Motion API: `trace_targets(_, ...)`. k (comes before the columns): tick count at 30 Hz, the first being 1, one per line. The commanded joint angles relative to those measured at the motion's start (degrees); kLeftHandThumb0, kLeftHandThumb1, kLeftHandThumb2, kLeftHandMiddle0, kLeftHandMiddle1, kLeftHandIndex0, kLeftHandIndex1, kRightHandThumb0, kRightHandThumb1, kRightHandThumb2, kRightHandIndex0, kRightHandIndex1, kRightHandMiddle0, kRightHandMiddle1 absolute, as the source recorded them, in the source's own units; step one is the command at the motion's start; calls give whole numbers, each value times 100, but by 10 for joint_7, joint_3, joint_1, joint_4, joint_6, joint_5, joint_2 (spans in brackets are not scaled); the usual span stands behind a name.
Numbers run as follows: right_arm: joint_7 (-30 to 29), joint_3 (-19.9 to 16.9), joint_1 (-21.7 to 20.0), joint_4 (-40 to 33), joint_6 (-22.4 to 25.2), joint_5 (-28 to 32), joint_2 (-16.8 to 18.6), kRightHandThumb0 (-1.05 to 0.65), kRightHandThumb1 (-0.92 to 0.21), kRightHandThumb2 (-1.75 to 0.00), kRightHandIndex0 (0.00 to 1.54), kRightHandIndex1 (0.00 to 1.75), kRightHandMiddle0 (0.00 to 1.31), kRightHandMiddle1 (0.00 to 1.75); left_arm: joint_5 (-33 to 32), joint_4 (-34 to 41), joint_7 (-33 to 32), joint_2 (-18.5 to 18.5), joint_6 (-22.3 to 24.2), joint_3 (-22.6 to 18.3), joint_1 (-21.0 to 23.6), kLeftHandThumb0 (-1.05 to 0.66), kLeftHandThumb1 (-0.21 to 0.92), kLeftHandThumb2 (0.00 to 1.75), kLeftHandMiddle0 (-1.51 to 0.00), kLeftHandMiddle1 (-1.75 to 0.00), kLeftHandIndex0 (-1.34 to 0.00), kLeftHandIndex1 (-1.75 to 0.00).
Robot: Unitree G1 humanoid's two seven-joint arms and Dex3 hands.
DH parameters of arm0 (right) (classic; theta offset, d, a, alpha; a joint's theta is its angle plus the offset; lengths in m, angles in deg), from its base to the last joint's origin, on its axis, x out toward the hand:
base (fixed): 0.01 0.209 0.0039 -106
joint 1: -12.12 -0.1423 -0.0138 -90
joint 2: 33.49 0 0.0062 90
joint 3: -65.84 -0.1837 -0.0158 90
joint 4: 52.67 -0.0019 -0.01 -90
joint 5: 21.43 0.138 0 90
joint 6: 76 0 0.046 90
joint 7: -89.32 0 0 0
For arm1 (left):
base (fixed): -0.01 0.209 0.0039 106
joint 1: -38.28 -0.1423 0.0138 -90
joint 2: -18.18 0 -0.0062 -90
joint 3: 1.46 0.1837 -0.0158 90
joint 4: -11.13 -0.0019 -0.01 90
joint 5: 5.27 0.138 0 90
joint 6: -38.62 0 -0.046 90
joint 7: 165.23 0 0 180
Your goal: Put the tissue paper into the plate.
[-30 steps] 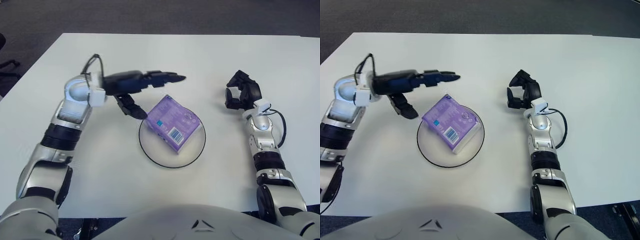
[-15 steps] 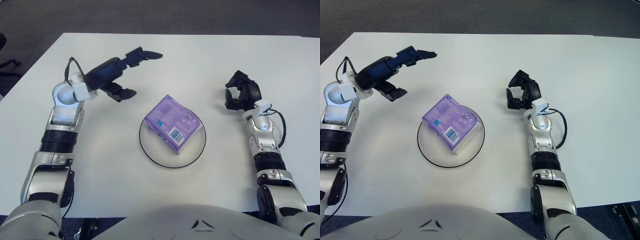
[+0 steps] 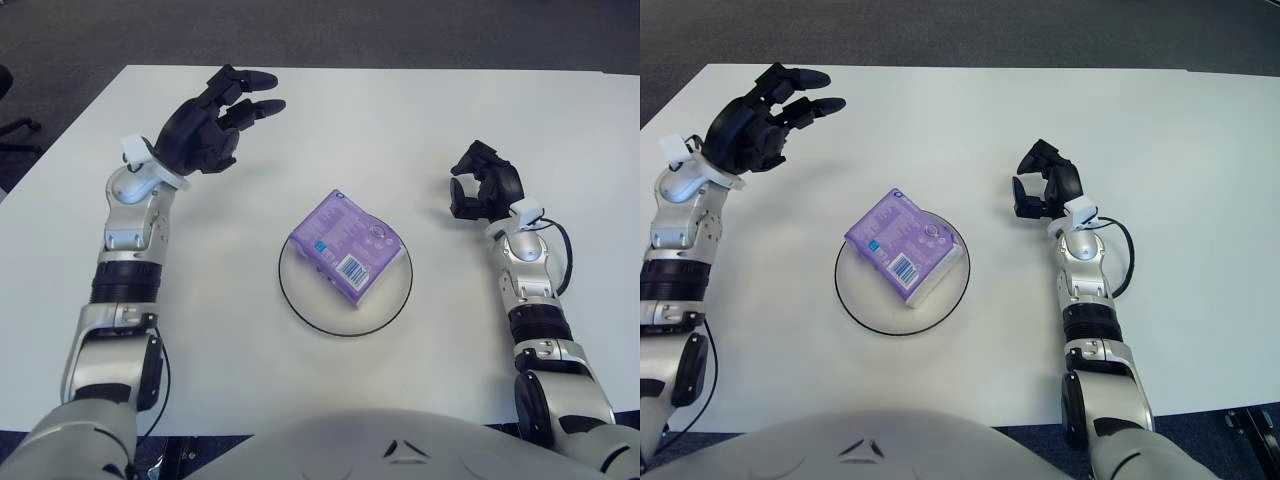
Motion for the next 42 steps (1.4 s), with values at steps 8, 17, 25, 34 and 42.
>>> trace_targets(8, 1, 5, 103, 42, 5, 9, 41, -46, -38, -123, 131, 175, 56, 175, 63, 38, -175, -89, 17, -22, -66, -71, 92, 85, -77, -163, -48, -170)
trace_targets(17, 8, 3, 100, 46, 5, 17, 42, -46, -39, -123, 131, 175, 56, 175, 122, 61, -258, -127, 24, -23, -138, -54, 92, 82, -101, -174, -75, -174)
trace_targets(25, 7, 1, 96, 51, 5, 19, 44, -46, -39, -123, 130, 175, 56, 175, 133, 83, -281, -143, 62, -19, -169, -49, 92, 80, -118, -175, -89, -175)
trace_targets(34, 9, -2, 94, 54, 2, 22, 45, -46, -40, -122, 130, 175, 55, 175, 107, 55, -277, -159, 68, -28, -176, -47, 84, 85, -132, -175, -104, -175)
trace_targets(42, 11, -2, 95, 55, -1, 21, 44, -45, -40, -121, 130, 175, 55, 175, 106, 41, -276, -165, 62, -22, -185, -46, 79, 88, -134, -175, -105, -175)
